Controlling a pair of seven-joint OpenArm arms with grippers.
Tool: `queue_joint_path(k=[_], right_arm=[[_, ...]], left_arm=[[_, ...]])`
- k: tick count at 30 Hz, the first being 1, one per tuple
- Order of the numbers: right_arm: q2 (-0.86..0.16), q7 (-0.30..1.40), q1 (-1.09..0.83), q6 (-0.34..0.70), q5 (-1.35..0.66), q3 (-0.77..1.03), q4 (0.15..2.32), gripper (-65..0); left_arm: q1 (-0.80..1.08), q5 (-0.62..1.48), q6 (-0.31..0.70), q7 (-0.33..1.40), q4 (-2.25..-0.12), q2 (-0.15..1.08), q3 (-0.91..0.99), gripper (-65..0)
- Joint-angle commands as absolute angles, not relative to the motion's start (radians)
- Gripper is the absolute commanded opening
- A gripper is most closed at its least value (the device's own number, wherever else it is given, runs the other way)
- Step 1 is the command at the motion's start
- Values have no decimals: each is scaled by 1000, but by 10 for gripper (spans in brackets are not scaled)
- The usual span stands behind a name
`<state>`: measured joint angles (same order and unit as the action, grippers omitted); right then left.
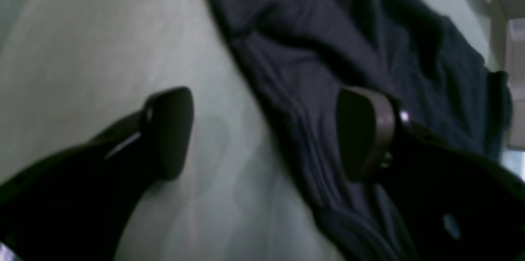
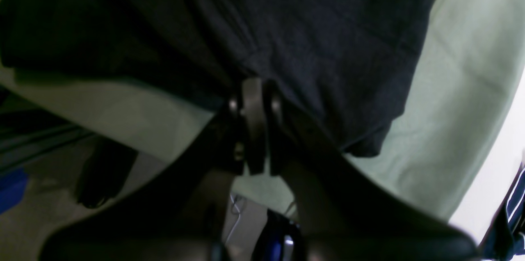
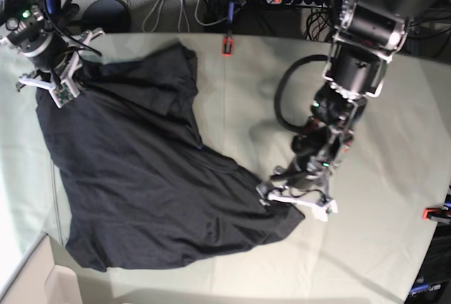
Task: Layout the t-shirt on the table in an organized manner, then fold the t-shirt properly
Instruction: 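Grasp shirt edges with both grippers and pull them apart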
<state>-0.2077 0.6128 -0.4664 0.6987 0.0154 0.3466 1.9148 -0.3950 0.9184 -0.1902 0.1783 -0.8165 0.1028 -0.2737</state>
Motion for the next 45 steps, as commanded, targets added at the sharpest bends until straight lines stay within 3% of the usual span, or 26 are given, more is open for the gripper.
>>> queue_joint_path(k=[1, 11, 14, 18, 24, 30, 39, 45], right_arm=[[-219, 596, -467, 698, 7, 352, 1931, -650], [-219, 596, -467, 698, 7, 357, 1931, -650], [-219, 598, -467, 698, 7, 357, 1931, -650], [-220, 598, -466, 698, 7, 358, 1931, -650], [-226, 593, -455, 698, 7, 358, 1931, -650], [-226, 598, -354, 698, 8, 401, 1931, -650], [-214, 605, -42, 698, 8, 400, 1934, -650], [-160, 766, 38, 698, 7, 394, 1936, -650]], left_arm=[[-432, 928, -188, 134, -797, 94, -282, -123], [-513, 928, -185, 101, -591, 42, -375, -141], [-521, 928, -148, 99, -591, 39, -380, -312], [-527, 928, -39, 97, -582, 41, -374, -639], [-513, 937, -39, 104, -680, 93, -300, -650], [-372, 937, -45, 107, -997, 185, -168, -650], [-194, 938, -183, 107, -1429, 351, -7, -650], [-44, 938, -183, 107, -1570, 403, 120, -650]])
